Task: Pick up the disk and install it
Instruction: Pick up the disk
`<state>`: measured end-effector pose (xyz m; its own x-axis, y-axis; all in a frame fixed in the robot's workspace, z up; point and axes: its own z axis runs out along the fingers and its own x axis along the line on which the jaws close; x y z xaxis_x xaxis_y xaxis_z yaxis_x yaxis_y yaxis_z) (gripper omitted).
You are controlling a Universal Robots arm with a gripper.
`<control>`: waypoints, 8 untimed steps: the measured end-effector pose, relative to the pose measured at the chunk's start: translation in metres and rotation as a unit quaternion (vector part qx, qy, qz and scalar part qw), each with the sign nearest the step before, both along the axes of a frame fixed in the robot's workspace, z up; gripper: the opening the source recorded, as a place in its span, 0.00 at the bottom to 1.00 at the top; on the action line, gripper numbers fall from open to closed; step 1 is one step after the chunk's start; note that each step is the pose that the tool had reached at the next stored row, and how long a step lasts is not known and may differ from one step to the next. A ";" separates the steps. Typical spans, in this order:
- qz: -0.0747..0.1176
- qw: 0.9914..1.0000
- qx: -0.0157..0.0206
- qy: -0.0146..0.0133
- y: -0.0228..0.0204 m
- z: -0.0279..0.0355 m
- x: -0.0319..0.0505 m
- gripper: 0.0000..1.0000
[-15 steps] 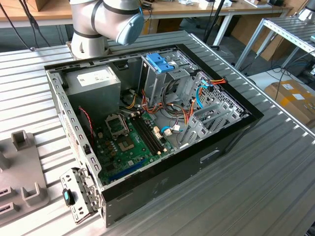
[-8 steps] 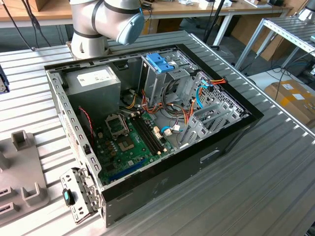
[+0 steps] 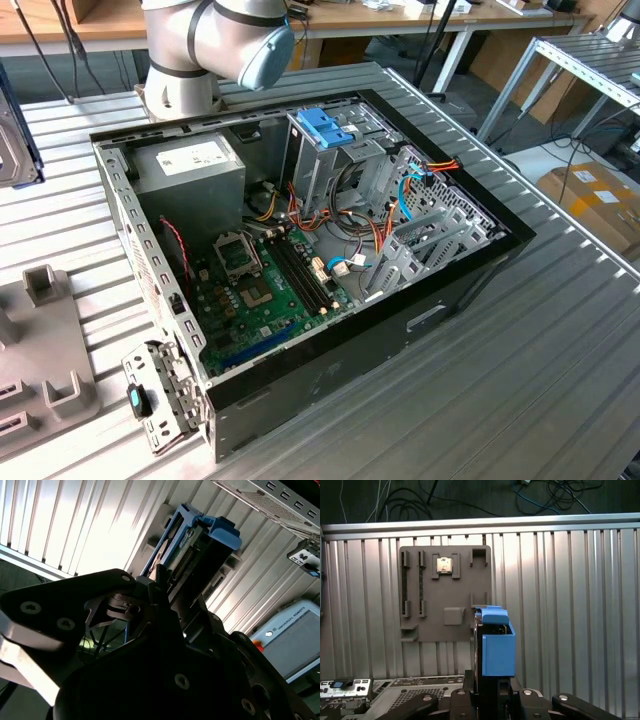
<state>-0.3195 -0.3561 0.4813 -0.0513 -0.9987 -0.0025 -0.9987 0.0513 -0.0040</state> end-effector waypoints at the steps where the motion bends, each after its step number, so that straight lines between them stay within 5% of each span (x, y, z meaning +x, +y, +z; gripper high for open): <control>1: 0.000 1.000 0.000 0.000 0.0000 0.0000 0.0000 0.35; 8: 0.000 1.000 0.000 0.000 0.0000 0.0001 0.0068 0.35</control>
<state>-0.3127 -0.3562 0.4813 -0.0511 -0.9987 -0.0025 -0.9987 0.0512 -0.0039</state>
